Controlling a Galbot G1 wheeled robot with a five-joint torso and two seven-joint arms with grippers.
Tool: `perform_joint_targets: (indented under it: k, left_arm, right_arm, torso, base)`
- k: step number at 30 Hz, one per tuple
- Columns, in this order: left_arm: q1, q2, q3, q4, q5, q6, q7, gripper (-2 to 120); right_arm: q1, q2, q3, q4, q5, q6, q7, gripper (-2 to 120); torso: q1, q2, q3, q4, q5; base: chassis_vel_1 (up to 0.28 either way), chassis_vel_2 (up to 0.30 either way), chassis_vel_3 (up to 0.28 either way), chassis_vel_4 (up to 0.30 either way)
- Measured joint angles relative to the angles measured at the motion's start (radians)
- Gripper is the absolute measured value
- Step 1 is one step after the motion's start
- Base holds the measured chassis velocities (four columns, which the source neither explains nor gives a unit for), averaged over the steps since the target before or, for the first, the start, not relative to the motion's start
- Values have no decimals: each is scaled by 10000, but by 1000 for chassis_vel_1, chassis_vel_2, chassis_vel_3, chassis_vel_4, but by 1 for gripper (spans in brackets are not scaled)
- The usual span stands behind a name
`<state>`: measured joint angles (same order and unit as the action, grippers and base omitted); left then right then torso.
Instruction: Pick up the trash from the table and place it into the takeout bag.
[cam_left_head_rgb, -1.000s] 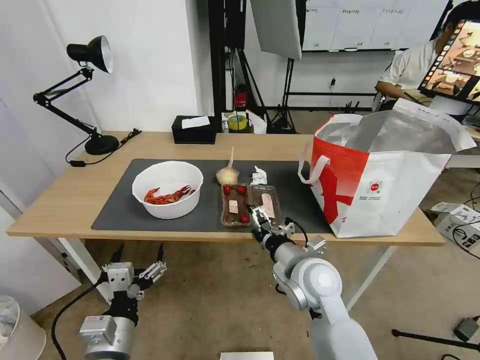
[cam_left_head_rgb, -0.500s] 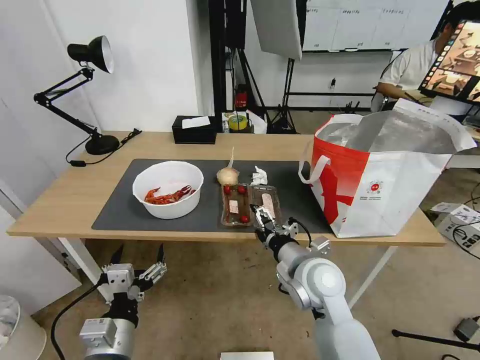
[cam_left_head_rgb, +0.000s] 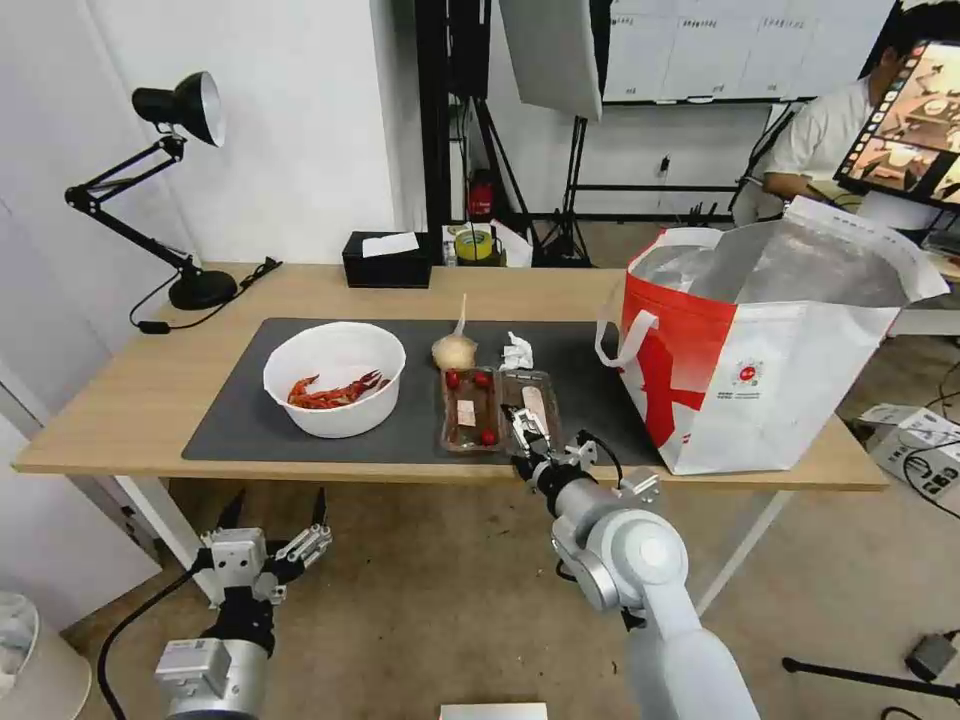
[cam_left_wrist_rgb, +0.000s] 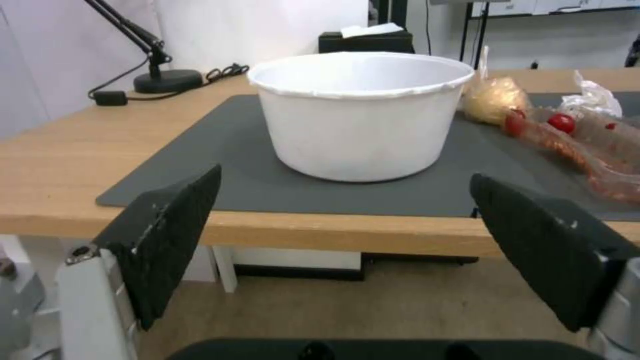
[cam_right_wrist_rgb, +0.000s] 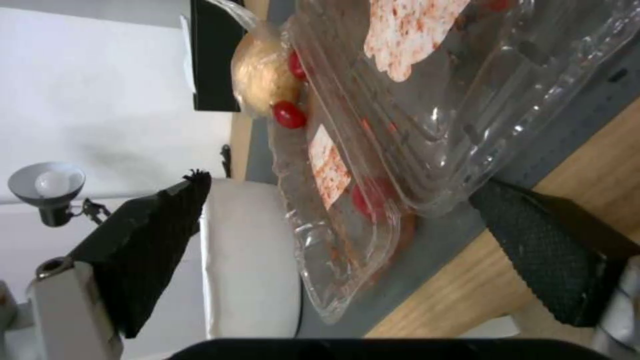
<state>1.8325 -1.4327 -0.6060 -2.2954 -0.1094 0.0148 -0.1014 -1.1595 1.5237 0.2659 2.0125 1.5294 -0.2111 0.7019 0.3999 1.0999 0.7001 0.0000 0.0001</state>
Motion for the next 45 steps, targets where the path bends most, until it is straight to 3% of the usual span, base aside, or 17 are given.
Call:
perform_joint_targets:
  k: [19, 32, 45]
  left_arm:
    - [63, -55, 17, -47, 42, -39, 2, 100]
    - [87, -13, 24, -24, 42, -208, 2, 100]
    - [97, -30, 30, -5, 44, -248, 5, 100]
  right_arm:
    - [-145, -134, -218, 279, -1297, 13, -654, 100]
    - [-295, -182, -449, 462, -3376, 56, -1324, 100]
    - [289, -451, -513, 256, -3765, 55, -1713, 100]
  torso:
    - [4, -2, 0, -2, -1]
    - [1, 0, -2, -1, 0]
    - [1, 1, -1, -1, -1]
  base:
    - [0, 0, 0, 0]
    - [0, 0, 0, 0]
    - [0, 0, 0, 0]
